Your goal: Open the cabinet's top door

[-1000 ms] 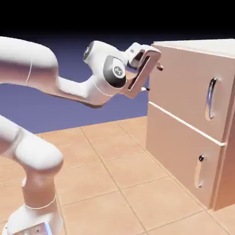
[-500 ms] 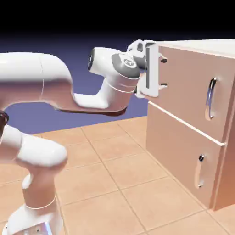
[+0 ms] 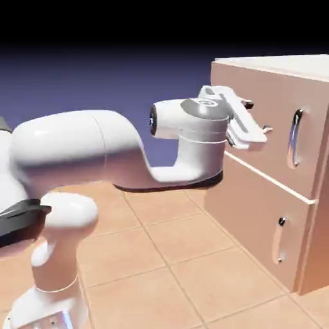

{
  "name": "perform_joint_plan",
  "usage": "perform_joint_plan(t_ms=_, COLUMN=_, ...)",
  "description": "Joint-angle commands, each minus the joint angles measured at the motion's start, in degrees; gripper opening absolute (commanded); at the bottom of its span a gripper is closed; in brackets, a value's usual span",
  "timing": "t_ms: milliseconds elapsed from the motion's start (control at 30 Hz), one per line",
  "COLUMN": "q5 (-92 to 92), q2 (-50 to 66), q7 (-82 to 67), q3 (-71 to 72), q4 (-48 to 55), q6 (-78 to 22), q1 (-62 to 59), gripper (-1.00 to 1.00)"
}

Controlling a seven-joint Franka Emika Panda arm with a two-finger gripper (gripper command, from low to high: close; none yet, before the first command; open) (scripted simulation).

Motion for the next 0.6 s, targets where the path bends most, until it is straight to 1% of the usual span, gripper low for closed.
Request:
perform_joint_plan(t_ms=0, q5=-2.50, q2=-0.45, q7=-1.06, q3=-1.12, q4=0.51, q6=-0.18, q1=1.04, gripper=0.00)
perform_joint_plan(t_ms=233, q5=-19.94, q2=-3.56, q7=-8.43, q3=-8.95, q4=4.05, q6=-1.43, q1=8.28, gripper=0.00)
perform_joint_plan(t_ms=300, q5=-20.39, q2=-3.64, q7=-8.62, q3=-9.15, q4=4.14, q6=-1.47, q1=8.47, gripper=0.00)
perform_joint_plan(t_ms=467, q5=-20.74, q2=-2.38, q7=-9.09, q3=-14.15, q4=12.75, q6=-1.66, q1=18.37, gripper=0.00)
perform_joint_plan(t_ms=500, q5=-20.74, q2=-2.38, q7=-9.09, q3=-14.15, q4=12.76, q6=-1.66, q1=18.37, gripper=-1.00)
perform_joint_plan(t_ms=567, q5=-20.84, q2=-1.25, q7=-7.53, q3=-13.07, q4=10.71, q6=-2.89, q1=16.30, gripper=-1.00)
